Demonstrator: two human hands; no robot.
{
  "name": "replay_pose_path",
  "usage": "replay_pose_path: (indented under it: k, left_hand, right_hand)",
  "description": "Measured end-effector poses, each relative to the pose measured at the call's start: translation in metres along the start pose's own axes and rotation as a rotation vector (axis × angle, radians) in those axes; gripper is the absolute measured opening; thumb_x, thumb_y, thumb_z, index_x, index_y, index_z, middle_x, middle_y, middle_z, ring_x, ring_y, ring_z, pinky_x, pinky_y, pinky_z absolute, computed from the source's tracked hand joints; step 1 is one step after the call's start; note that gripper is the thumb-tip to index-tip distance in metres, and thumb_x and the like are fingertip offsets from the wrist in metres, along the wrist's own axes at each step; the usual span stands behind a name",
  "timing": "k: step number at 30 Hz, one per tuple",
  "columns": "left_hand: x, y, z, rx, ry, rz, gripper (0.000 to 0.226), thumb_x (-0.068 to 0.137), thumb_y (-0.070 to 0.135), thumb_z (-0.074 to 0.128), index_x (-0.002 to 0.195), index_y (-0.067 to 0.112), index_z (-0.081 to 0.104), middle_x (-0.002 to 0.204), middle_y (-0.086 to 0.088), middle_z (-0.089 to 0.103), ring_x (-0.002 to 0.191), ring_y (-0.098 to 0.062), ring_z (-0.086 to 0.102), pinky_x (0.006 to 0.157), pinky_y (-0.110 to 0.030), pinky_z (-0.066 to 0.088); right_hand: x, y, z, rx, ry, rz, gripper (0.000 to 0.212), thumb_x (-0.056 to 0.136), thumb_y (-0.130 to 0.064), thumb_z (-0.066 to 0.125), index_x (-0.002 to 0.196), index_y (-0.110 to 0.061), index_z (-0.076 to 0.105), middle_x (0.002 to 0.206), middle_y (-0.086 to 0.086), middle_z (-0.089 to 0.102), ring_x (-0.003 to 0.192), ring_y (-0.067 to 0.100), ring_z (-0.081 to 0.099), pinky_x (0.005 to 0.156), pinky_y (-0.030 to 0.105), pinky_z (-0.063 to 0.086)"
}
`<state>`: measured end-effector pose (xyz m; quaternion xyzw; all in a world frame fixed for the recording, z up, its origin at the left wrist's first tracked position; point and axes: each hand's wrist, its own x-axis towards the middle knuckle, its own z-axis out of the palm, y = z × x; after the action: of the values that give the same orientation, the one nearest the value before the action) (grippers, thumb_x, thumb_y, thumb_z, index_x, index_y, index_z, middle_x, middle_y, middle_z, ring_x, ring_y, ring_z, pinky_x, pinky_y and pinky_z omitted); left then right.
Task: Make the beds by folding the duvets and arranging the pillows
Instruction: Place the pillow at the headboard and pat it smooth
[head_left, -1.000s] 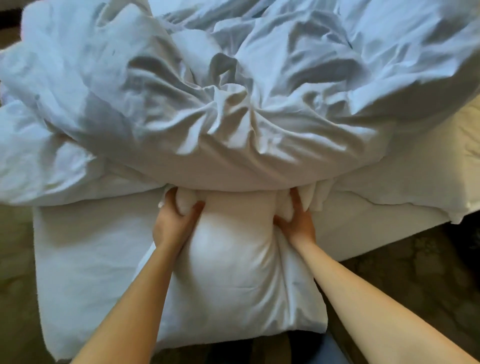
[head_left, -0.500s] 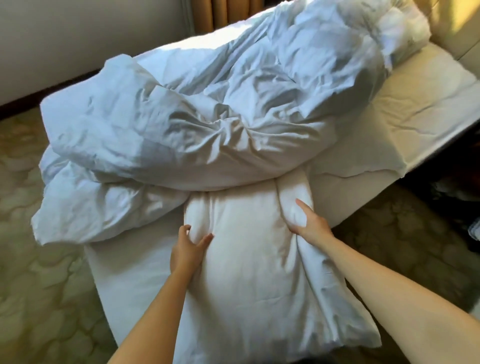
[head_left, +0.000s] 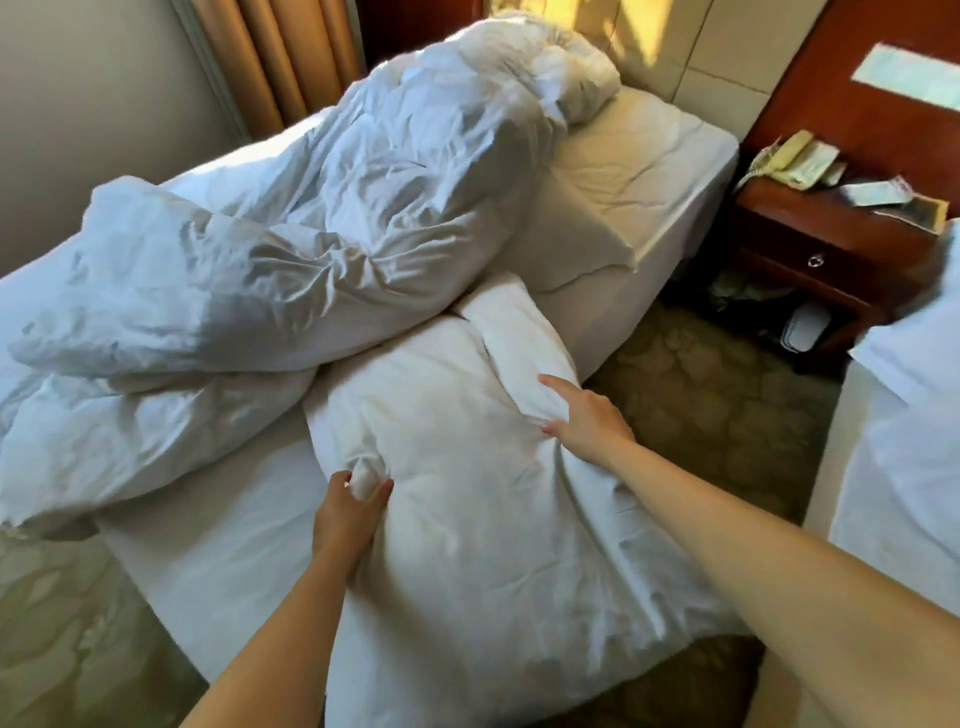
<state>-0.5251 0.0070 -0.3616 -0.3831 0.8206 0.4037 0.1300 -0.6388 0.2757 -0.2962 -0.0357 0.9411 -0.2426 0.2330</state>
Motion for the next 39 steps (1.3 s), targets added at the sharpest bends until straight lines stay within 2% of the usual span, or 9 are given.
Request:
replay_pose_path:
  k: [4,8,15,22,27,30,34,36,39]
  left_hand:
    - [-0.045,0.018,0.010,0.018,-0.058,0.160,0.060,0.084,0.046,0.064,0.132,0.017,0.043,0.127,-0.010,0.057,0.115,-0.034,0.052,0.088,-0.038,0.041]
    - [-0.084,0.067,0.034,0.025,-0.139,0.341,0.065,0.081,0.049,0.066,0.134,0.017,0.044,0.129,-0.009,0.056,0.115,-0.033,0.052,0.092,-0.039,0.041]
    - [-0.143,0.198,0.098,0.060,-0.288,0.676,0.037,0.079,0.043,0.070,0.099,0.013,0.061,0.094,-0.006,0.064,0.094,-0.029,0.060,0.074,-0.033,0.042]
    - [-0.231,0.333,0.162,0.097,-0.433,1.022,0.049,0.080,0.048,0.067,0.114,0.014,0.058,0.111,-0.009,0.063,0.101,-0.031,0.058,0.087,-0.037,0.046]
    - [-0.303,0.375,0.208,0.061,-0.545,1.234,0.043,0.084,0.045,0.064,0.114,0.015,0.058,0.105,-0.006,0.065,0.097,-0.028,0.059,0.079,-0.034,0.043]
    - [-0.348,0.387,0.236,0.059,-0.646,1.342,0.029,0.088,0.039,0.058,0.105,0.015,0.058,0.096,-0.008,0.065,0.095,-0.031,0.059,0.077,-0.036,0.043]
    - [-0.419,0.392,0.273,0.064,-0.774,1.461,0.024,0.093,0.032,0.053,0.104,0.011,0.059,0.096,-0.016,0.065,0.100,-0.037,0.058,0.076,-0.035,0.039]
    - [-0.459,0.388,0.290,0.055,-0.872,1.477,0.020,0.094,0.030,0.051,0.100,0.013,0.059,0.091,-0.012,0.064,0.097,-0.035,0.057,0.075,-0.033,0.037]
    - [-0.519,0.375,0.318,0.013,-0.995,1.505,0.016,0.095,0.027,0.050,0.098,0.015,0.060,0.089,-0.008,0.064,0.090,-0.030,0.056,0.075,-0.030,0.037]
  right_hand:
    - [-0.088,0.050,-0.005,0.019,0.244,0.057,0.051,0.094,-0.035,0.053,0.142,-0.035,0.034,0.145,0.010,0.040,0.124,0.031,0.047,0.095,0.037,0.044]
    - [-0.153,0.098,-0.029,0.085,0.443,0.216,0.050,0.093,-0.035,0.056,0.140,-0.030,0.040,0.137,0.011,0.050,0.118,0.032,0.052,0.092,0.038,0.047]
    - [-0.241,0.172,-0.103,0.133,0.726,0.467,0.051,0.094,-0.033,0.055,0.142,-0.026,0.038,0.141,0.006,0.047,0.124,0.030,0.048,0.097,0.033,0.040]
    - [-0.326,0.224,-0.157,0.216,1.051,0.699,0.049,0.093,-0.035,0.055,0.140,-0.032,0.042,0.135,0.002,0.055,0.118,0.030,0.053,0.093,0.035,0.044]
    - [-0.386,0.252,-0.158,0.198,1.237,0.853,0.049,0.093,-0.038,0.053,0.140,-0.029,0.042,0.129,0.004,0.059,0.114,0.028,0.056,0.087,0.032,0.045]
    - [-0.427,0.263,-0.153,0.111,1.382,0.906,0.050,0.093,-0.035,0.054,0.141,-0.030,0.041,0.118,0.012,0.063,0.104,0.031,0.060,0.081,0.034,0.047]
    - [-0.484,0.270,-0.137,-0.123,1.625,0.993,0.041,0.090,-0.025,0.061,0.131,-0.023,0.056,0.085,0.017,0.068,0.070,0.035,0.065,0.056,0.030,0.050]
    - [-0.519,0.276,-0.126,-0.292,1.665,1.045,0.039,0.087,-0.032,0.052,0.121,-0.019,0.065,0.067,0.013,0.065,0.050,0.030,0.060,0.042,0.024,0.046]
    - [-0.577,0.296,-0.114,-0.432,1.666,1.126,0.042,0.085,-0.034,0.043,0.117,-0.021,0.067,0.061,0.012,0.061,0.045,0.029,0.057,0.038,0.024,0.045]
